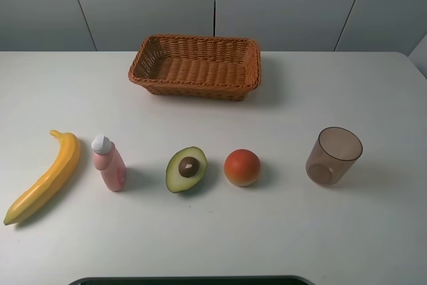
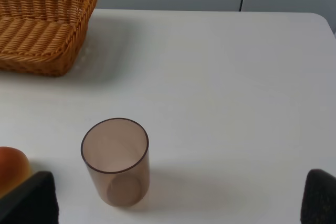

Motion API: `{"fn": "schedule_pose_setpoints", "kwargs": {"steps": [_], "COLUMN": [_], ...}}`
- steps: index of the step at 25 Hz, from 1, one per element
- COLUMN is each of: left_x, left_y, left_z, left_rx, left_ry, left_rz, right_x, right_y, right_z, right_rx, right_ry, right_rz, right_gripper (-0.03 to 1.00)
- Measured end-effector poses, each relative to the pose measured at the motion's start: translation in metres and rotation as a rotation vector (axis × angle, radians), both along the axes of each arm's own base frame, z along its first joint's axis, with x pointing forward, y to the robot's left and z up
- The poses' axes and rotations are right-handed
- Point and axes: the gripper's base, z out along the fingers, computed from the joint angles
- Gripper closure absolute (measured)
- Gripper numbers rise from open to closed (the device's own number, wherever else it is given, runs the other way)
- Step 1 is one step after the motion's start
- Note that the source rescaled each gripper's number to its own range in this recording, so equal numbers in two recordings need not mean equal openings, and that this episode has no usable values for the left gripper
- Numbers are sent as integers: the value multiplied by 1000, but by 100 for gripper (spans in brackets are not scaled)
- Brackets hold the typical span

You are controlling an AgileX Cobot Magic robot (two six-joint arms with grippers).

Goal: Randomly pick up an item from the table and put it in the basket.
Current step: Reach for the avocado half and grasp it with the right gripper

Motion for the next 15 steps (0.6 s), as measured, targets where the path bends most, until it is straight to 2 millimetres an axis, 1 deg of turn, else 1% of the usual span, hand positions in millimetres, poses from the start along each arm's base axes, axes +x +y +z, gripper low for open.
{"fn": "schedule_pose_setpoints", "kwargs": {"steps": [15], "left_x": [0], "left_y": [0], "left_z": [0], "left_rx": [0], "left_ry": [0], "left_rz": [0], "right_x": [0], "right_y": [0], "right_z": [0], "right_rx": [0], "right_ry": [0], "right_rz": [0], "right_gripper": [-3]}}
